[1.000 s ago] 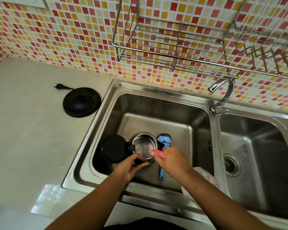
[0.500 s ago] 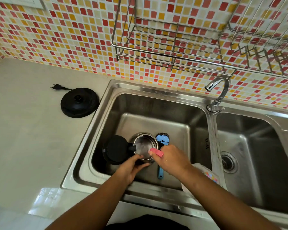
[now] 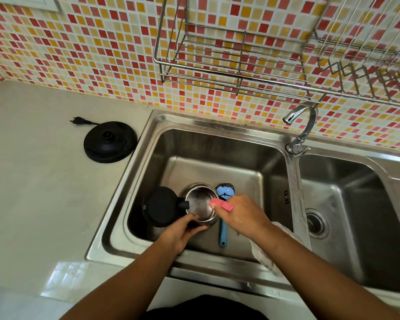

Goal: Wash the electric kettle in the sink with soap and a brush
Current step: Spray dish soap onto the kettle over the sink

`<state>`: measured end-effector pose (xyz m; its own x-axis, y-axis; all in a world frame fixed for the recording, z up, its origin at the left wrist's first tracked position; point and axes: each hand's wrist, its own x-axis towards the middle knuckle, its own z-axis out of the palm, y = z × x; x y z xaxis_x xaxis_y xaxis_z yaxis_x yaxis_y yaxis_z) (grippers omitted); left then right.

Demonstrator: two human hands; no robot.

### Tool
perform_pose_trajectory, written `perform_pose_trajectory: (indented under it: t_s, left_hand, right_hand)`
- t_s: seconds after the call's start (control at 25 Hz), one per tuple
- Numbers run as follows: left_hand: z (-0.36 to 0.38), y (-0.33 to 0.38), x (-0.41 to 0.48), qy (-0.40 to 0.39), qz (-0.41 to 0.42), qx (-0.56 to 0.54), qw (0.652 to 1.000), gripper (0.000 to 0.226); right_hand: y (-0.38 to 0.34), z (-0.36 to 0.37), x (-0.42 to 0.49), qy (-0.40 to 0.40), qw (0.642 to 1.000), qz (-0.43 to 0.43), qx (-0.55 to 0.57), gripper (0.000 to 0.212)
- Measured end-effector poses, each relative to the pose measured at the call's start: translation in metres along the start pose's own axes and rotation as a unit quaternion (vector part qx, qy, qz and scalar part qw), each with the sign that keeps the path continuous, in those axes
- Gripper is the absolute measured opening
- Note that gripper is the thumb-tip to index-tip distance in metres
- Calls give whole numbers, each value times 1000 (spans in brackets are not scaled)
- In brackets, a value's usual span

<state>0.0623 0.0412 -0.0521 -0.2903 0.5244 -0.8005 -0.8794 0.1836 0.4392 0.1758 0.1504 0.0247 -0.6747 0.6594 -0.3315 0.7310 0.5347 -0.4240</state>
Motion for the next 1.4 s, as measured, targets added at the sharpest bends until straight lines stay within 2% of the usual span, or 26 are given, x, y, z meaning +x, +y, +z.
perform_pose_trajectory:
  t_s: [0.24,0.36,0.48,0.52,0.64,0.68,0.8,0.88,1.0,1.2,1.32,1.4]
  left_hand:
    - [-5,-2,3,-14,4,12,1000,16]
    - [-16,-7,12,-11,9,11,1000,14]
    - [-28,-11,22,-22,16,50,998,19]
    - [-33,-11,24,-17,19,67,997,17]
    - [-38,-1,29,-17,27,127,991,15]
    - [-40,0,28,-19,30,138,990,15]
    - [-48,-2,27,-36,37,144,988,25]
    - [-48,-1,28,-37,41,141,988,31]
    - [-50,0,32,-42,54,150,986,35]
    - [-52,0,31,-59,63,144,986,27]
    - [-51,-1,30,-65,78,135,986,39]
    - [-53,-1,31,-63,75,141,985,36]
  right_hand:
    - [4,0,-5,-3,999,26,47,60]
    - [2,-22,-7,-26,988,10,149,29]
    - [5,-42,-6,-40,971,10,236,18]
    - [6,-41,-3,-43,968,21,246,20]
    - [10,-36,8,-30,966,50,252,48]
    - [12,-34,9,-11,968,59,244,49]
    - [16,-31,11,22,969,63,237,38]
    - [16,-32,13,14,970,61,236,32]
    - [12,-37,20,-29,965,74,251,30]
    - [7,-35,24,-11,971,79,226,37]
    - [5,-39,24,-37,975,70,207,29]
    - [2,-42,26,-52,974,61,210,30]
